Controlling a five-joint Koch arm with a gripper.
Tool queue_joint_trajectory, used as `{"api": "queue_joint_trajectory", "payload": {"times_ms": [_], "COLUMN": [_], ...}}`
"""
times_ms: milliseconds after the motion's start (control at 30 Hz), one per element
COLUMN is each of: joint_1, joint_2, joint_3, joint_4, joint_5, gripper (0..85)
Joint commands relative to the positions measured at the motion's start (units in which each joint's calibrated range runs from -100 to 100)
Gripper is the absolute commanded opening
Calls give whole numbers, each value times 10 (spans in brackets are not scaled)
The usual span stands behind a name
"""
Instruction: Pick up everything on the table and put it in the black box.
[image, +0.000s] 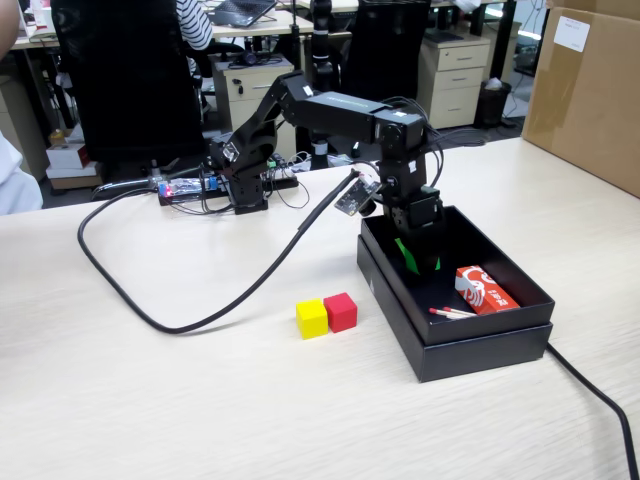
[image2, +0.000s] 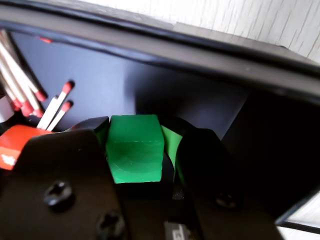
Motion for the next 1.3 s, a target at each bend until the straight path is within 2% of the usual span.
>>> {"api": "queue_joint_trajectory", "payload": {"times_ms": [0, 33, 233, 500, 733, 967, 1267], "joint_1": [3, 3, 2, -10, -47, -91, -115], "joint_2": [-12, -13, -56, -278, -429, -402, -170], "joint_3": [16, 10, -17, -37, -85, -147, -91], "joint_4": [-2, -2, -2, -2, -2, -2, 2], "joint_5": [0, 0, -1, -2, -8, -34, -64], "gripper": [188, 277, 408, 407, 407, 418, 439]}}
